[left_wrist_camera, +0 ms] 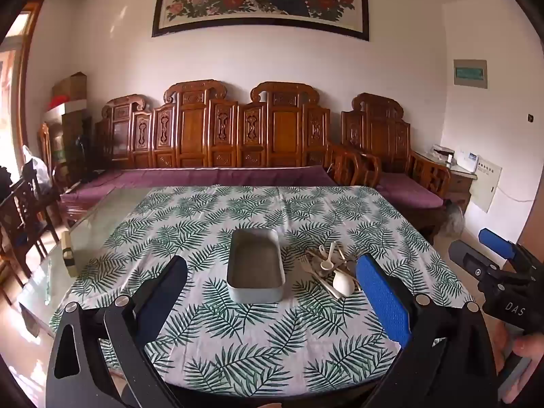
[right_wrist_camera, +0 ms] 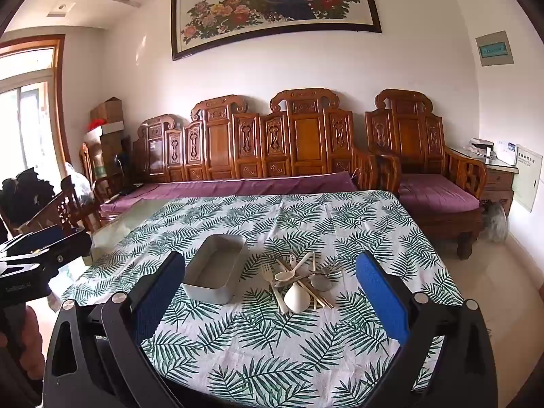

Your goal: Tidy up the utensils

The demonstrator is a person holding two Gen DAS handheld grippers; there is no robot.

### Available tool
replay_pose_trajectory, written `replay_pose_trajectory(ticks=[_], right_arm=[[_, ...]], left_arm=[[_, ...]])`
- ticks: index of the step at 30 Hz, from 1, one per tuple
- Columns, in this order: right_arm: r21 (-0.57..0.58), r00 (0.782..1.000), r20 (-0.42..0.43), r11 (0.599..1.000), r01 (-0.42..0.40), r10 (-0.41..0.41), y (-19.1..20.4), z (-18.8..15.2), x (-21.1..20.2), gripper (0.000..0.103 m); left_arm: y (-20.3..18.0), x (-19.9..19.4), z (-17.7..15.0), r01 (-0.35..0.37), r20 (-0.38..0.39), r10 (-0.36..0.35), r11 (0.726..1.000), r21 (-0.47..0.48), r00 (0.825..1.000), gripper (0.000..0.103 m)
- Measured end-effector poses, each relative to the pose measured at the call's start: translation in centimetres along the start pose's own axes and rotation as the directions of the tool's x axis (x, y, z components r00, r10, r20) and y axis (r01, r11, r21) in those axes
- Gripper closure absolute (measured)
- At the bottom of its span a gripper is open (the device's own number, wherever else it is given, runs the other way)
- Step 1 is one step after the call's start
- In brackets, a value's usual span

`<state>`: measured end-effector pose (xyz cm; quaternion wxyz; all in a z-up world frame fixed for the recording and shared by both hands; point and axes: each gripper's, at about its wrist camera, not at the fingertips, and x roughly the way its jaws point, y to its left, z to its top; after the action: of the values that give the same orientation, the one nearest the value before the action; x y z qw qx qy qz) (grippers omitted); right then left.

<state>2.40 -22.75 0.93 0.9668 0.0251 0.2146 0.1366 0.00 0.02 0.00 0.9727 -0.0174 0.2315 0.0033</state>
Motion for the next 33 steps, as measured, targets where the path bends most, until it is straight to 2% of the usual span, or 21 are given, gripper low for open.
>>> replay_pose_trajectory(ticks=[33], right_arm=[[-0.002, 1.0, 0.0, 1.0, -0.002, 0.002, 0.01, 0.01, 0.09, 0.003]], left_arm=[[-0.24, -0.23, 0.3, 0.007, 0.008, -0.007, 1.0, 0.003, 1.0, 0.006]])
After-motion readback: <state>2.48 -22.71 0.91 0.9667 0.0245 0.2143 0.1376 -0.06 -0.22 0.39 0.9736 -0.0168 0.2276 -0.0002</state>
